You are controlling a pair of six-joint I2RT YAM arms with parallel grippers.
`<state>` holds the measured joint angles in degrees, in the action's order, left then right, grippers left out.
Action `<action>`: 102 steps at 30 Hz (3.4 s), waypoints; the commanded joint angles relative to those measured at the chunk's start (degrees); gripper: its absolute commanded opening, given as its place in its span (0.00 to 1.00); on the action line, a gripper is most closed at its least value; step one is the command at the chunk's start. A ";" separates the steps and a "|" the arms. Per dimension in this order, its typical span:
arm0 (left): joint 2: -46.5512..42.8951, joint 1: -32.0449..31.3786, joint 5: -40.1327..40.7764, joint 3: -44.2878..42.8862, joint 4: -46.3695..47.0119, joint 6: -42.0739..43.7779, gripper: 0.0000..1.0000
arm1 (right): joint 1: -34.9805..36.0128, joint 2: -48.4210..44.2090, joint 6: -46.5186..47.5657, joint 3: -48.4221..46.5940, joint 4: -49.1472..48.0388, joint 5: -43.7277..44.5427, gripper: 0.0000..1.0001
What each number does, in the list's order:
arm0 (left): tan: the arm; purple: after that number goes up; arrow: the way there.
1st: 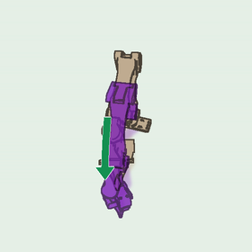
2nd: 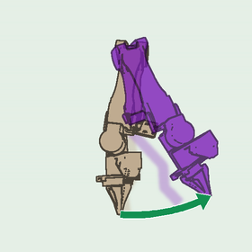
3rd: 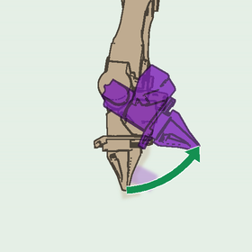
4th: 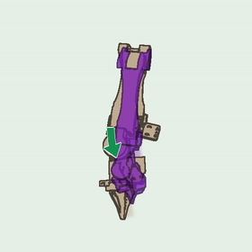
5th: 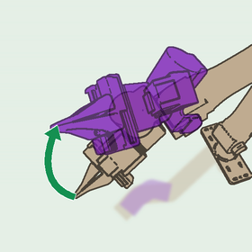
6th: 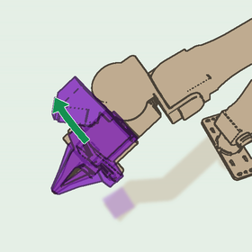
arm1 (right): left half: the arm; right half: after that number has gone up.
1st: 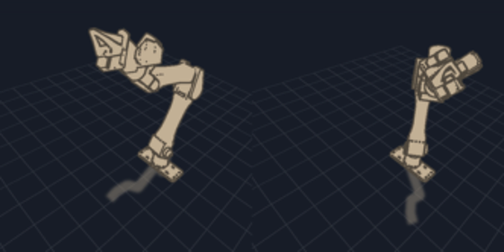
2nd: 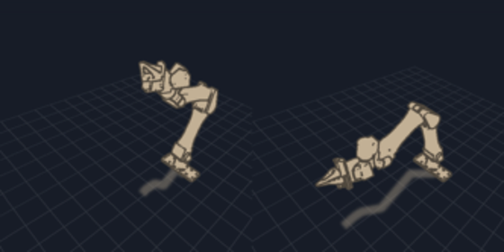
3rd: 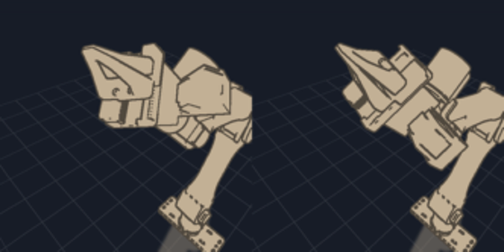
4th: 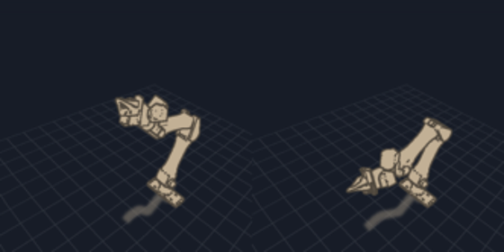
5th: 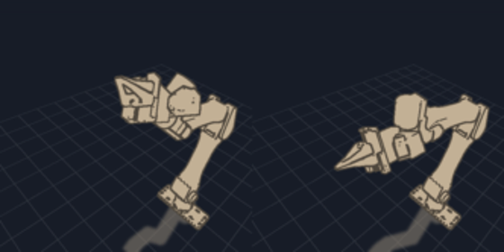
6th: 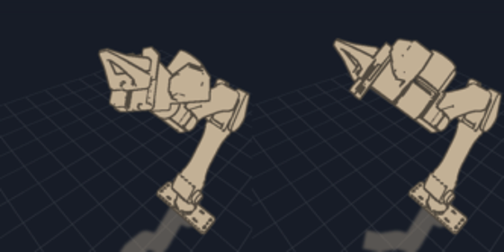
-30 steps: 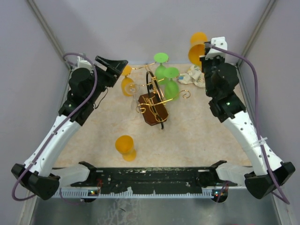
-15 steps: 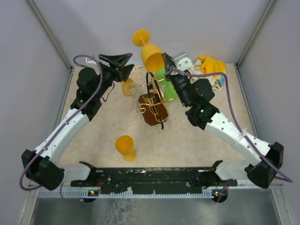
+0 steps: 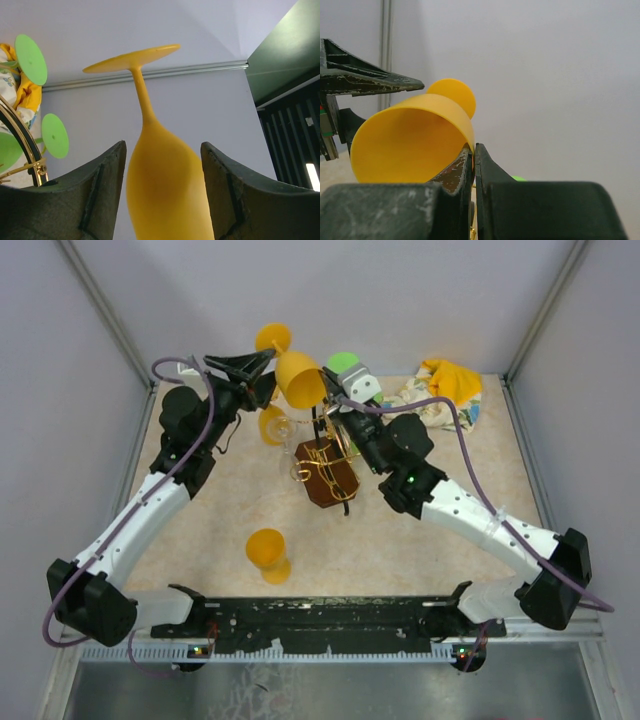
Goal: Place the wine glass upside down on the wine glass rack
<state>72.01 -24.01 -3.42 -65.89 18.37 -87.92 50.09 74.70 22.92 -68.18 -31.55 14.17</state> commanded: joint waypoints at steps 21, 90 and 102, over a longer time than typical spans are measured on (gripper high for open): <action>1.46 0.21 -1.94 2.61 7.55 -0.61 0.56 | 2.91 -2.07 -0.30 3.30 -4.40 -5.71 0.00; -29.26 -1.77 -20.47 15.50 -20.07 84.62 0.00 | -13.87 -4.65 -6.54 -9.18 34.65 22.62 0.99; -32.92 -4.87 -18.07 28.17 -6.43 83.44 0.00 | -13.83 -5.57 -5.02 -6.81 32.94 21.95 0.99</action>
<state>40.34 -27.35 -22.74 -40.42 4.38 -5.02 36.56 71.31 16.69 -74.87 4.49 36.14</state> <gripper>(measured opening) 0.042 0.992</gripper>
